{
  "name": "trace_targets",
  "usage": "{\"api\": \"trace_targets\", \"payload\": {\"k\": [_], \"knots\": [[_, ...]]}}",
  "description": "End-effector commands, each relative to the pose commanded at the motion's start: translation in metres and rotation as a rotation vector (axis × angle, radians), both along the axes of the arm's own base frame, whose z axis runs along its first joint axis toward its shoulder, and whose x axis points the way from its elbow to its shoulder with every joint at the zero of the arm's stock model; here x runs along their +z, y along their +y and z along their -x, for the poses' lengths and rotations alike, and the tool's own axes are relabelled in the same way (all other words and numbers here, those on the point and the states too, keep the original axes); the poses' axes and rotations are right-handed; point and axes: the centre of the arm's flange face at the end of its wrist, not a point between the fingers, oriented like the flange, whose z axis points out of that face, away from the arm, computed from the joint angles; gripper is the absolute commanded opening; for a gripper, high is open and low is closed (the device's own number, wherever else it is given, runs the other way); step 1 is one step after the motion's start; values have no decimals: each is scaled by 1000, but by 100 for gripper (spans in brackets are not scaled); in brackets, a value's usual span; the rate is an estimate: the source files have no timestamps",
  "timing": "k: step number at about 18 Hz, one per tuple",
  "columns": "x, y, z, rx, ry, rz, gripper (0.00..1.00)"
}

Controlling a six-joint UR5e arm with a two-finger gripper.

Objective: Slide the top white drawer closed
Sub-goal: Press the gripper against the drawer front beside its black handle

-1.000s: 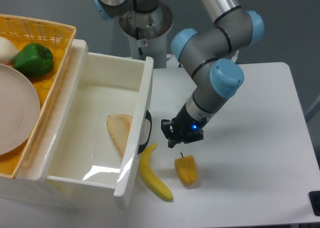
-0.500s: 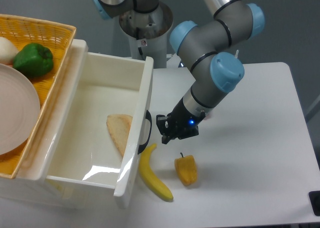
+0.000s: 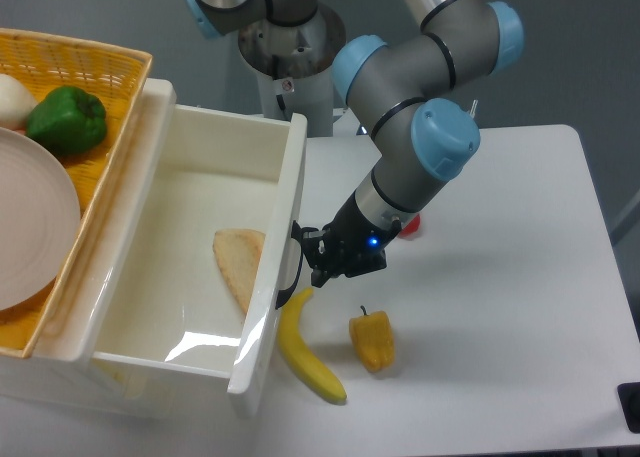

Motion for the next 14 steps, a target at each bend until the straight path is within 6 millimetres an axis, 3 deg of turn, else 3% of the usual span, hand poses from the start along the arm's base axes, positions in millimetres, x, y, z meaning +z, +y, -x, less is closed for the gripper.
{"api": "trace_targets", "payload": {"k": [14], "knots": [[7, 8, -18, -24, -18, 0, 7]]}}
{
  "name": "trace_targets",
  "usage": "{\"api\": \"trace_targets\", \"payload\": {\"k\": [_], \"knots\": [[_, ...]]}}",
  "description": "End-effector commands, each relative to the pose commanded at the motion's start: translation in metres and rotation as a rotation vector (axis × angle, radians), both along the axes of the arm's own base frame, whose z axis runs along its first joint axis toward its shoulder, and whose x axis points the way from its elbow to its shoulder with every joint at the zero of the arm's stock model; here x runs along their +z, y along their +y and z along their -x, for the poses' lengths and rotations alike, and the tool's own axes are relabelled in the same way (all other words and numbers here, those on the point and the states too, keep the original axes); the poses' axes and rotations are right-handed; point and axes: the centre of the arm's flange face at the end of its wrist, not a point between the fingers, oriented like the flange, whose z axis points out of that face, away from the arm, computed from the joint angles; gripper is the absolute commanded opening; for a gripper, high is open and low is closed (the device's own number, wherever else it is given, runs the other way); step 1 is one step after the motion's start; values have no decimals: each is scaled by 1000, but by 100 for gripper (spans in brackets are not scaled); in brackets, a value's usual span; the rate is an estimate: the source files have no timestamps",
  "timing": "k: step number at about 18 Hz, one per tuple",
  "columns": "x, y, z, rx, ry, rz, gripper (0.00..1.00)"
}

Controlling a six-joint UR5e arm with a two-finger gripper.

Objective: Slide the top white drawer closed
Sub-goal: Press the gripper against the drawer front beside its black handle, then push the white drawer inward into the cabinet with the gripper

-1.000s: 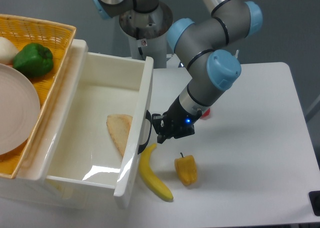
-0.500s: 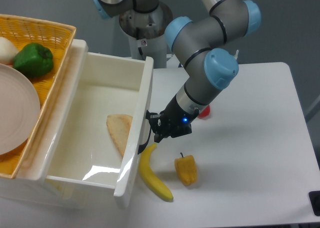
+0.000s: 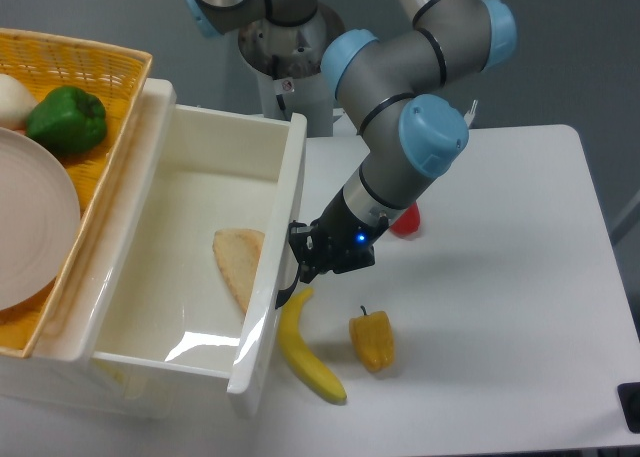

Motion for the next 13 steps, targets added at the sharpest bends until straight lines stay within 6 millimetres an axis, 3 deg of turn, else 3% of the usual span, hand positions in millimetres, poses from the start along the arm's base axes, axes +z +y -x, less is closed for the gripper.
{"api": "trace_targets", "payload": {"k": [13], "knots": [[1, 4, -11, -17, -14, 9, 7]]}}
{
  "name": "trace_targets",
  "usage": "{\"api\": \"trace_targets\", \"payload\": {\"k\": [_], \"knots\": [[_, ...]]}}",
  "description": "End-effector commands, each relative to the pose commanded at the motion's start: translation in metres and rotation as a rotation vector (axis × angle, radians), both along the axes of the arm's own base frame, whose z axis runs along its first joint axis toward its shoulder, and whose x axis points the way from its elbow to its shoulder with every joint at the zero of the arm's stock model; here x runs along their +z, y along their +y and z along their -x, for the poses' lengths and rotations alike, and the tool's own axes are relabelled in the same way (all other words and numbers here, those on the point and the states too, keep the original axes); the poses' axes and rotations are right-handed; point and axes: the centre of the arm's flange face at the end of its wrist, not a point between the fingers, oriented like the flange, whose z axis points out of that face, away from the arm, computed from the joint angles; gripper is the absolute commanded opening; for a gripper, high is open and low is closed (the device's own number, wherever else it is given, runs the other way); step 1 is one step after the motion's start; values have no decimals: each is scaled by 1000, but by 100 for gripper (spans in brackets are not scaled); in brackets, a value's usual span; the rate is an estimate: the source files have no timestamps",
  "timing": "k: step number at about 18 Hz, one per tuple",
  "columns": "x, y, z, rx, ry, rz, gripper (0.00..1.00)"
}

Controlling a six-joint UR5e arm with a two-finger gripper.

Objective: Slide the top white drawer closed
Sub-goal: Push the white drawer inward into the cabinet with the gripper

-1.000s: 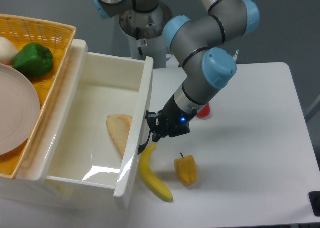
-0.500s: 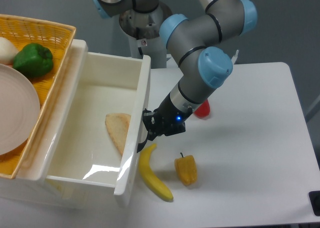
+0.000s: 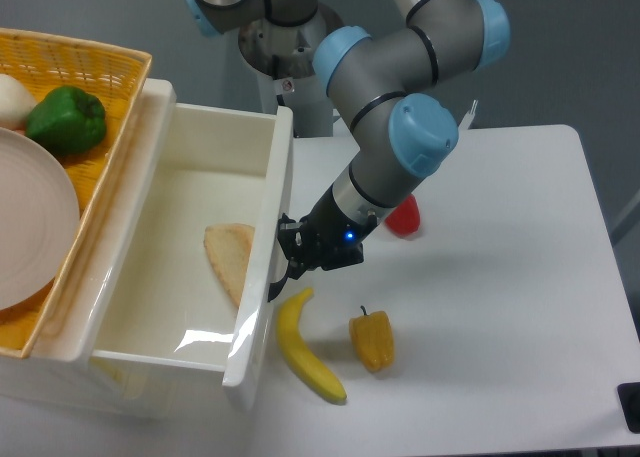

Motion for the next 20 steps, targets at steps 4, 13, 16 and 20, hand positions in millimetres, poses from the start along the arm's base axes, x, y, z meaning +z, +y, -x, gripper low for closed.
{"api": "trace_targets", "payload": {"k": [4, 13, 16, 20], "knots": [[7, -2, -2, 1, 6, -4, 7], [12, 3, -11, -8, 1, -14, 7], [12, 5, -13, -4, -9, -21, 7], [13, 10, -21, -15, -11, -20, 7]]}}
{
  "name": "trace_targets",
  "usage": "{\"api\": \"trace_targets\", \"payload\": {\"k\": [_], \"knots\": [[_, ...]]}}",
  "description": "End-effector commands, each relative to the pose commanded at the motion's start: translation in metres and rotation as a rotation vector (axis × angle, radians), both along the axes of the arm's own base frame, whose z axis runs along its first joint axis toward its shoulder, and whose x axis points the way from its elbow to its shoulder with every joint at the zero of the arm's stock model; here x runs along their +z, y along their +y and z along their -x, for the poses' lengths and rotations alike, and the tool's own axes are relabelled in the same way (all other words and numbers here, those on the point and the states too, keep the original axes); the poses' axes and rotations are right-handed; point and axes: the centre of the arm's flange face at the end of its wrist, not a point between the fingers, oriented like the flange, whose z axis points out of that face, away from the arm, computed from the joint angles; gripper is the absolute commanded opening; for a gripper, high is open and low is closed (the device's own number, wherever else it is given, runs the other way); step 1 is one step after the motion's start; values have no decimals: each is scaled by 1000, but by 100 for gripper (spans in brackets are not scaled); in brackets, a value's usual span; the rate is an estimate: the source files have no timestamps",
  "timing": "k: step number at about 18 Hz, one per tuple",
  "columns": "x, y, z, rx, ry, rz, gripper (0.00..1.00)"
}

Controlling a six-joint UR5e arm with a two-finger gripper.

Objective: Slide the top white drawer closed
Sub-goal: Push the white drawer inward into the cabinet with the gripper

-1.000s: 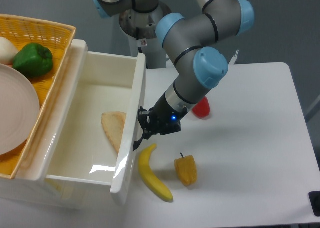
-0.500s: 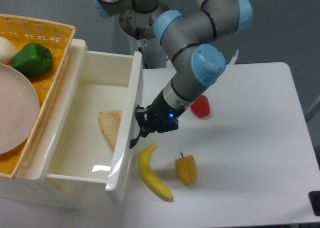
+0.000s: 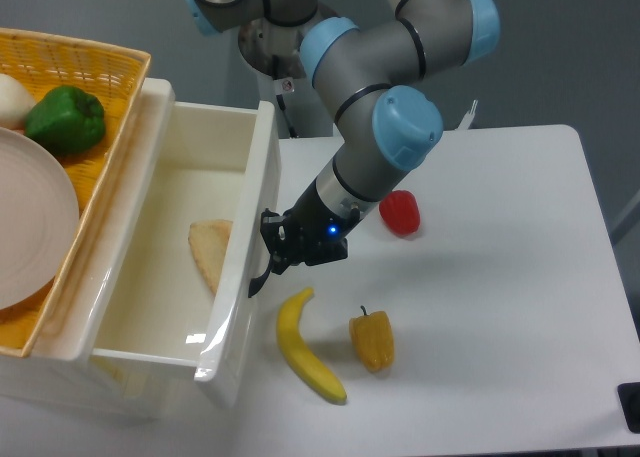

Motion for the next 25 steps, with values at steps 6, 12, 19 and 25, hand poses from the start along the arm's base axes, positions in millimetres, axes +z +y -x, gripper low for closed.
{"api": "trace_targets", "payload": {"k": [6, 12, 19, 25], "knots": [[0, 6, -9, -3, -4, 7, 7], [0, 13, -20, -9, -9, 13, 7], [0, 24, -37, -16, -18, 24, 7], [-2, 36, -59, -34, -29, 36, 7]]}}
